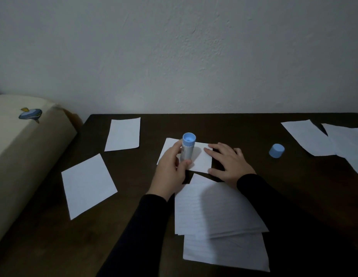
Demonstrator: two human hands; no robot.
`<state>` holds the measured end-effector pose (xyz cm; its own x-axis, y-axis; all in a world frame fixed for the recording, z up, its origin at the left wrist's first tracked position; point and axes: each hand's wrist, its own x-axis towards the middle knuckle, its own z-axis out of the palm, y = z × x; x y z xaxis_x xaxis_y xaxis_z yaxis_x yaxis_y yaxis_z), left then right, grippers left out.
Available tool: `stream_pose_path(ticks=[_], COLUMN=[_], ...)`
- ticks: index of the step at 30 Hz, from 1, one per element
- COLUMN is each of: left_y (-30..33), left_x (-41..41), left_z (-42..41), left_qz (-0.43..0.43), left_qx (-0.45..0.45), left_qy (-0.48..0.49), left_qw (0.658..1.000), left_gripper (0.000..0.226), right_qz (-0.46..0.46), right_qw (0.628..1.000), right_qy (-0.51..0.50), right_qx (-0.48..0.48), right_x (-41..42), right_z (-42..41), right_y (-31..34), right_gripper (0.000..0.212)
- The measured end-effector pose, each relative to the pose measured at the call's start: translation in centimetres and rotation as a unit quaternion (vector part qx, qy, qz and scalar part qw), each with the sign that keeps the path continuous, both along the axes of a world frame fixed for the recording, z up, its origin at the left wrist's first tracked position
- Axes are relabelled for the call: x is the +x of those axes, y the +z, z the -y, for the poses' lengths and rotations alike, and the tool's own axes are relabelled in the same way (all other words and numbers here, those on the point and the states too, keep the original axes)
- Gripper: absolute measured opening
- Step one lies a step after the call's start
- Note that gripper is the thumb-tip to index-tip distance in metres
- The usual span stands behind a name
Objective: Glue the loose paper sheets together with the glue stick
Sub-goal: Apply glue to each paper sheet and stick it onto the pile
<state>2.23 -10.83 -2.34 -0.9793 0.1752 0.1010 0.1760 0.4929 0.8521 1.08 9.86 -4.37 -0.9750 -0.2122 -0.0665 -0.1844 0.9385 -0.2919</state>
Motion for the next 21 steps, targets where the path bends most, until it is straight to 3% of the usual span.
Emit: stream_pose_path(ticks=[21], left_y=[-1.1], left_x=[-1.3], left_z=[2.2], left_qz=[-0.024], left_qx=[0.024], left_qy=[0.132], left_qw=[0.991], left_gripper=[0.056], right_qz=[-0.02], right_qw=[1.0], right_qy=[-0.01], right_qx=[-0.01], right_x=[0.2], right_z=[0.0], right_y=[0.1], right_gripper=[0.064])
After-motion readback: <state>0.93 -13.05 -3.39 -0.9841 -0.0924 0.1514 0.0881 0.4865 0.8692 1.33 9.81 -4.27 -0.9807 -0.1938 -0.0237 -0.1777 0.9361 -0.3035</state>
